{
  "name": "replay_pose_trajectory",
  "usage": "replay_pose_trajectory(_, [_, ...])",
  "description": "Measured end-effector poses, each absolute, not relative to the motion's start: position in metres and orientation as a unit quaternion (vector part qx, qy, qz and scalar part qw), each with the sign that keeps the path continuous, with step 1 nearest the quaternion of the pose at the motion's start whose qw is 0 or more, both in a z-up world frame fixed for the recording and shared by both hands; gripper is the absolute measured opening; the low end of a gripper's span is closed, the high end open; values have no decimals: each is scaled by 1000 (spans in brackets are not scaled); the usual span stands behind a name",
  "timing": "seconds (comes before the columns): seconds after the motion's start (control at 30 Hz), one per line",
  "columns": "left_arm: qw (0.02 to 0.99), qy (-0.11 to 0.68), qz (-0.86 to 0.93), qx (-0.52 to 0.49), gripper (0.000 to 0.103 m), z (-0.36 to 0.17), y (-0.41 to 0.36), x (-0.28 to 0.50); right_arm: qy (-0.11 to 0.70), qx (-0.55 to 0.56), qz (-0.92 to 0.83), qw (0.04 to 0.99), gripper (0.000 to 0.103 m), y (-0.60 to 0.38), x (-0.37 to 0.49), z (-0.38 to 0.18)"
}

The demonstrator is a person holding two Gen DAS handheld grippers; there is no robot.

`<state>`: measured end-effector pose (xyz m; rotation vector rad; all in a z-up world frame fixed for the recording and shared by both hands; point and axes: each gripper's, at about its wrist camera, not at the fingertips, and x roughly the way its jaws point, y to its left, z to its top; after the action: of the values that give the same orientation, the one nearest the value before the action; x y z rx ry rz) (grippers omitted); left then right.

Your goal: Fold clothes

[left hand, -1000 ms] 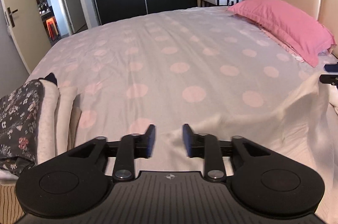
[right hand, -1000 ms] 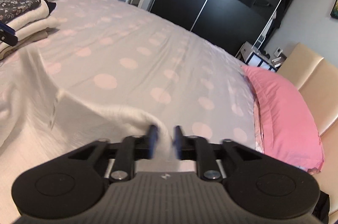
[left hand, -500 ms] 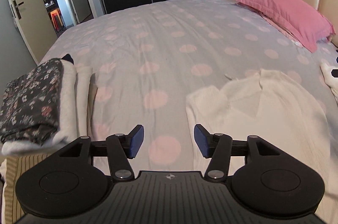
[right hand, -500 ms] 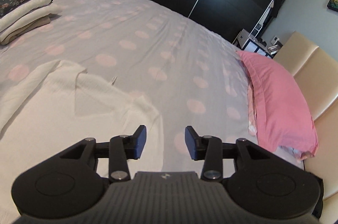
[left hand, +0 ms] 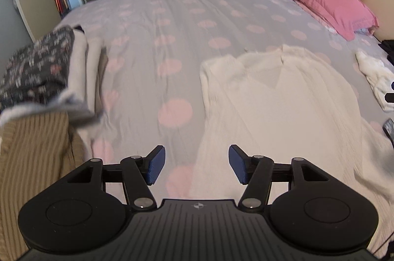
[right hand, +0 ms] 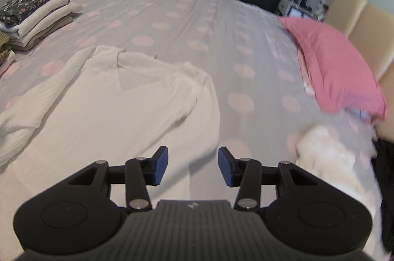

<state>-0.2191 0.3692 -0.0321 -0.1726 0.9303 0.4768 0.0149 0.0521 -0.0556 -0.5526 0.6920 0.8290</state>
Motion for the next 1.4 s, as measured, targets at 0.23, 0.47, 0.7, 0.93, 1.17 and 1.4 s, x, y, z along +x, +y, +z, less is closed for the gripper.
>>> replay_pose_trajectory(0.23, [840, 491, 224, -48, 56, -75, 356, -234, 356, -267, 373, 814, 50, 30, 6, -87])
replay_pose_trajectory(0.47, [828, 515, 219, -41, 56, -101, 359, -241, 388, -278, 374, 795, 50, 19, 9, -116])
replay_pose_trajectory(0.7, [792, 562, 232, -50, 56, -130, 370, -249, 429, -289, 368, 773, 57, 11, 12, -139])
replay_pose_trajectory(0.93, [765, 599, 225, -80, 56, -152, 371, -257, 485, -267, 351, 755, 57, 3, 22, -162])
replay_pose_trajectory(1.17, [764, 601, 206, -115, 18, -154, 365, -258, 509, -236, 354, 748, 11, 8, 20, -158])
replay_pose_trajectory(1.4, [780, 568, 216, -147, 1, -125, 372, -265, 490, -229, 320, 777, 8, -1, 24, -133])
